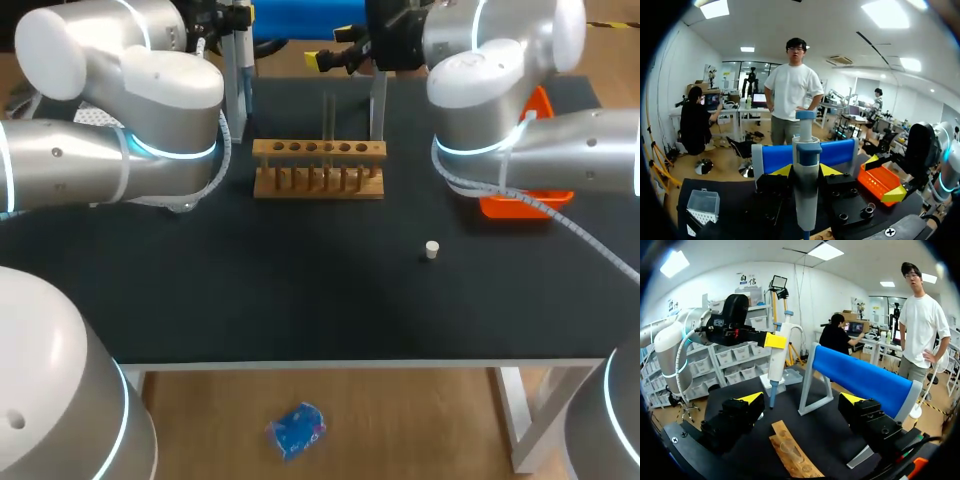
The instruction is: Invert the test tube, pick up the pipette, mount the tip to pipette, aspirate from beaker and dispense into the tube, eject the tip, return the pipette, and cap with the stopper.
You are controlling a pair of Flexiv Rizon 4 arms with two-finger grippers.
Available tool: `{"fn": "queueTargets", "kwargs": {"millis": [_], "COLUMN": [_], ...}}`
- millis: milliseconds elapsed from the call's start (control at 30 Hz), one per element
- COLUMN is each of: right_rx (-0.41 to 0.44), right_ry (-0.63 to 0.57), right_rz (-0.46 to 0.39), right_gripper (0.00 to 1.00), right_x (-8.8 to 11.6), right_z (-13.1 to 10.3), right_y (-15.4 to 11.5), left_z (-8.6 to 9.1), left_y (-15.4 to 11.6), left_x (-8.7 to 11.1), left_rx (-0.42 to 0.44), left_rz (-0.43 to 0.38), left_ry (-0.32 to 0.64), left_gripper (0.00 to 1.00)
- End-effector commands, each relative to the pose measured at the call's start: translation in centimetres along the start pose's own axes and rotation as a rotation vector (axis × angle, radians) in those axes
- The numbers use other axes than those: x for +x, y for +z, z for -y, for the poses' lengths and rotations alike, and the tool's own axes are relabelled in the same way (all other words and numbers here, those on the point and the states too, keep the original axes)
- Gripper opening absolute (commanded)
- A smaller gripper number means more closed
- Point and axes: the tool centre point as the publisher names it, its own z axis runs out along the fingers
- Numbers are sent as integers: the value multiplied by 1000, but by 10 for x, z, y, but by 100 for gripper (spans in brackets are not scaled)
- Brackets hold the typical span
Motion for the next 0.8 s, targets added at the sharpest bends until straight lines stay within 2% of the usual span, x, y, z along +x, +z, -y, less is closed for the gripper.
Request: {"fn": "queueTargets", "kwargs": {"millis": [33, 200, 267, 333, 600, 800], "right_rx": [-2, -2, -2, -2, -2, -2], "right_ry": [0, 0, 0, 0, 0, 0], "right_rz": [-1, -1, -1, -1, -1, -1], "right_gripper": [100, 100, 100, 100, 100, 100], "right_x": [0, 0, 0, 0, 0, 0], "right_z": [0, 0, 0, 0, 0, 0], "right_y": [-1, -1, -1, -1, -1, -1], "left_z": [1, 1, -2, -5, -5, 0], "left_y": [1, 1, 7, 14, 34, 42], "left_x": [0, 0, -1, -3, -18, -30], "left_rx": [-1, -1, -31, -66, -125, -135], "left_rz": [-1, -1, 22, 77, 151, 212], "left_ry": [-2, -2, -17, -13, -53, -63], "left_gripper": [0, 0, 0, 0, 0, 0]}}
